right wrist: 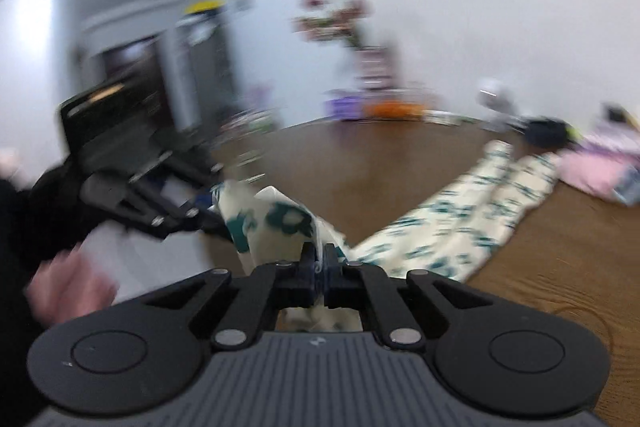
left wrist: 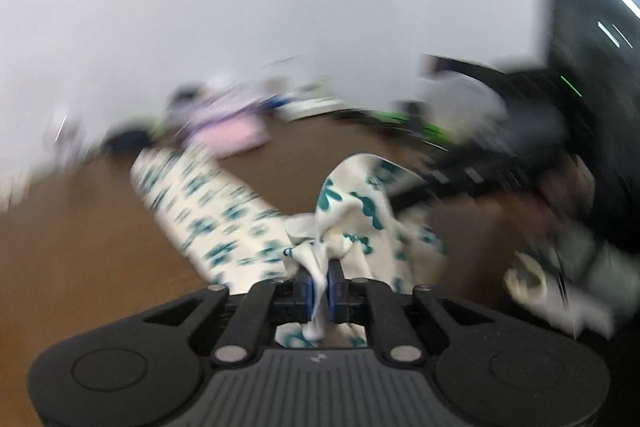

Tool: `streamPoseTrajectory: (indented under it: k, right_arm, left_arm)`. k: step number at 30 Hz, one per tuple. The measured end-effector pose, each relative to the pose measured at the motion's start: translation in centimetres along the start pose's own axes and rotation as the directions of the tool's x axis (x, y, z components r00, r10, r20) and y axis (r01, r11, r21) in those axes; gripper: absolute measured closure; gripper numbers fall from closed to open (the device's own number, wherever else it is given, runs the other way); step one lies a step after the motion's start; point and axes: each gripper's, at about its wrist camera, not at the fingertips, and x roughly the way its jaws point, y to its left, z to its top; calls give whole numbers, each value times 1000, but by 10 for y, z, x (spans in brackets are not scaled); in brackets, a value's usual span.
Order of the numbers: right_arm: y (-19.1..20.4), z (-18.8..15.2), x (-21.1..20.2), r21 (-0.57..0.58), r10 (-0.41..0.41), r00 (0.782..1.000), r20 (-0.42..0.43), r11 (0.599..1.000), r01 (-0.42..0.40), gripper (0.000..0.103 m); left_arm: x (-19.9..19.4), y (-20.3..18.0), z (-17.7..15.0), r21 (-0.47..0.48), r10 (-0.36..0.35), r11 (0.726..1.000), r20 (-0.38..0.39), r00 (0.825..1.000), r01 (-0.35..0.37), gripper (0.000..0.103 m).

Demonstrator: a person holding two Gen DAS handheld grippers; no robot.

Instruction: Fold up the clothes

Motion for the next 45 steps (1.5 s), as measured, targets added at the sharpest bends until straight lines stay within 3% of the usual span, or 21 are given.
streamPoseTrajectory:
  k: [2,4,7,8,10,11,14,16,18,20,22,24,26,29,33,34,36,39,41,44,45]
  right_arm:
    - [-23,0,21,100,-66,998,-19,993,68,100]
    - [-42,-2,43,185,-140,989,-56,972,148,100]
    - [-57,-10,59,226,-255,964,-71,937,265,97]
    - [-58,-13,56,236,-273,961,-49,932,276,93]
    - [-60,-15,46,270,-303,953,9,918,290,73]
    - [-61,-15,36,288,-340,940,31,904,317,56]
    - [-55,-15,2,334,-441,896,58,854,398,55]
    - [-42,-22,-17,346,-389,919,64,872,345,55]
    - [-27,-32,-29,341,-314,947,72,900,273,55]
    - [-9,-45,-29,304,-228,971,75,933,196,54]
    - [4,-53,-23,245,-199,978,70,953,176,54]
    - [9,-58,-12,218,-185,981,60,962,168,54]
    - [1,-57,2,275,-173,984,48,949,153,56]
    - [-20,-56,18,425,-148,988,53,898,111,81]
    - [-48,-65,21,614,-89,993,79,789,22,96]
    - [-52,-69,20,646,-53,995,85,763,-14,97]
    - [-56,-74,16,693,49,994,102,713,-106,98]
    - [-48,-76,3,690,208,968,141,680,-246,99]
    - [-47,-76,-5,700,186,974,128,679,-222,99]
    - [-58,-76,0,749,68,996,66,656,-94,99]
    - [-60,-74,3,745,5,1000,24,667,-21,99]
  left_arm:
    - [24,28,8,-181,59,981,-45,997,-66,77]
    - [22,53,8,-337,119,932,-55,991,-131,74]
    - [6,66,3,-456,178,874,-28,984,-170,64]
    - [1,63,1,-478,203,858,-25,979,-190,58]
    - [-7,50,-1,-497,221,843,-26,975,-204,51]
    - [-9,40,-1,-496,223,844,-15,975,-201,50]
    - [-1,12,1,-420,154,897,4,988,-139,40]
    - [8,-7,-3,-325,165,933,-3,986,-157,38]
    - [21,-14,-7,-258,197,946,-21,980,-196,34]
    - [29,-10,-10,-256,214,943,-31,976,-215,34]
    - [37,1,-11,-285,159,944,-44,986,-165,34]
    - [42,11,-12,-331,100,937,-46,994,-110,40]
    - [44,18,-15,-367,72,926,-53,996,-87,79]
    - [42,28,-19,-432,53,899,-49,997,-69,94]
    - [28,27,-23,-436,-16,900,-9,1000,11,98]
    - [24,27,-25,-439,-52,897,-2,999,46,98]
    - [19,28,-33,-479,-169,866,-8,986,144,98]
    - [11,29,-42,-499,-195,853,-34,980,153,98]
    - [11,35,-43,-531,-177,837,-35,984,131,98]
    - [22,36,-37,-531,-131,843,-54,990,82,98]
    - [25,35,-34,-525,-120,848,-57,991,72,98]
